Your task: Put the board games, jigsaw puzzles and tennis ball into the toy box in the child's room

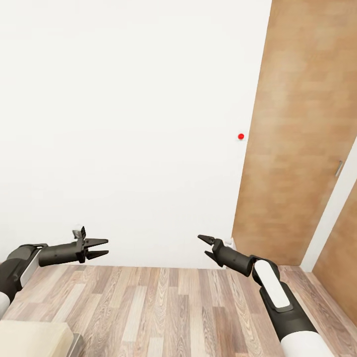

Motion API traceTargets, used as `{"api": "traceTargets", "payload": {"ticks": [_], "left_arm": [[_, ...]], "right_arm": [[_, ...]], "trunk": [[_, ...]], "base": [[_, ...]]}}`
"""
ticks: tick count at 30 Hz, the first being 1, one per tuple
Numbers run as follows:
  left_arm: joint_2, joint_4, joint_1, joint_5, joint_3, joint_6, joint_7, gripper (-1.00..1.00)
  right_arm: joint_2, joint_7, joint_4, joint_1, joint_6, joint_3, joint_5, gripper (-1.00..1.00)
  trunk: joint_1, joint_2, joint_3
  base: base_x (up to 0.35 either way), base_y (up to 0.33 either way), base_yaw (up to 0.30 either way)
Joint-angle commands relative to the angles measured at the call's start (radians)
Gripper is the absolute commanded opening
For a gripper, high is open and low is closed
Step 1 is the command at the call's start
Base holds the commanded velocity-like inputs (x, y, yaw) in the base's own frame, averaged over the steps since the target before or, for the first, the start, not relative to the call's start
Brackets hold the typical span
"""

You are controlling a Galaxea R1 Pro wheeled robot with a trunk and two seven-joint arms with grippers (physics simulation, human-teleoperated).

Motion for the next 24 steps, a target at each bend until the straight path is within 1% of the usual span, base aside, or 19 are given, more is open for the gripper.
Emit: {"api": "traceTargets", "payload": {"ticks": [1, 6, 19, 24], "left_arm": [[0.001, 0.000, 0.000, 0.002, -0.003, 0.011, -0.003, 1.00], [0.001, 0.000, 0.000, 0.002, -0.003, 0.011, -0.003, 1.00], [0.000, 0.000, 0.000, 0.002, -0.003, 0.011, -0.002, 1.00], [-0.001, 0.000, 0.000, 0.002, -0.003, 0.011, -0.002, 1.00]], "right_arm": [[0.000, 0.006, 0.000, 0.000, 0.004, 0.000, 0.005, 1.00], [-0.003, 0.004, 0.000, 0.000, 0.008, 0.008, 0.005, 1.00], [-0.004, 0.006, 0.000, -0.001, 0.002, 0.009, 0.005, 1.00], [0.000, 0.004, 0.000, -0.001, -0.001, 0.010, 0.005, 1.00]], "trunk": [[0.000, -0.001, 0.000], [0.000, -0.001, 0.000], [0.000, -0.001, 0.000], [0.000, -0.001, 0.000]], "base": [[0.006, 0.000, 0.000], [0.002, 0.000, 0.000], [0.000, 0.000, 0.002], [0.043, 0.000, 0.165]]}}
